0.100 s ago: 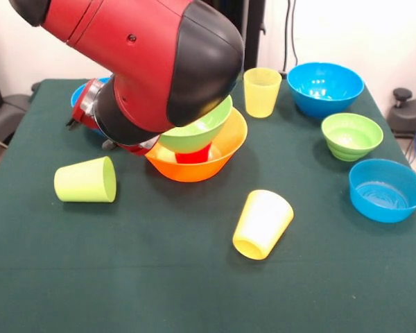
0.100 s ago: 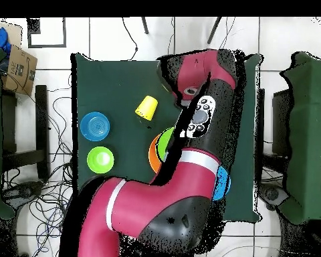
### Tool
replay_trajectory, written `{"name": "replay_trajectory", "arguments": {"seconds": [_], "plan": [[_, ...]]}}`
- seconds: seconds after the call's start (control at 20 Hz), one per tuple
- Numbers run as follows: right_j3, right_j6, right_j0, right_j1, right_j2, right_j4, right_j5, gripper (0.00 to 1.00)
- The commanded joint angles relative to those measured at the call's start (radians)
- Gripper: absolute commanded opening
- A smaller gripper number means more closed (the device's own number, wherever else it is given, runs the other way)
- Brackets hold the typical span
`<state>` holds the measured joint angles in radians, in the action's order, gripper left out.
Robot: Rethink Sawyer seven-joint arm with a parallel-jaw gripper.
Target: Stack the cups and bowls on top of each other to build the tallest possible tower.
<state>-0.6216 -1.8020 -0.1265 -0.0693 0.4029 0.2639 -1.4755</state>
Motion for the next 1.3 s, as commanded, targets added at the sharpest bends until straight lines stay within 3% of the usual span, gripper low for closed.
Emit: {"name": "replay_trajectory", "arguments": {"seconds": [0.05,0.75,1.3], "plan": [[-0.120,0.146,-0.029,0.010,-0.161,-0.014,0.138,1.00],[-0.158,0.087,-0.033,0.012,-0.183,-0.002,0.252,1.00],[-0.131,0.133,-0.043,0.034,-0.203,-0.005,0.222,1.00]]}}
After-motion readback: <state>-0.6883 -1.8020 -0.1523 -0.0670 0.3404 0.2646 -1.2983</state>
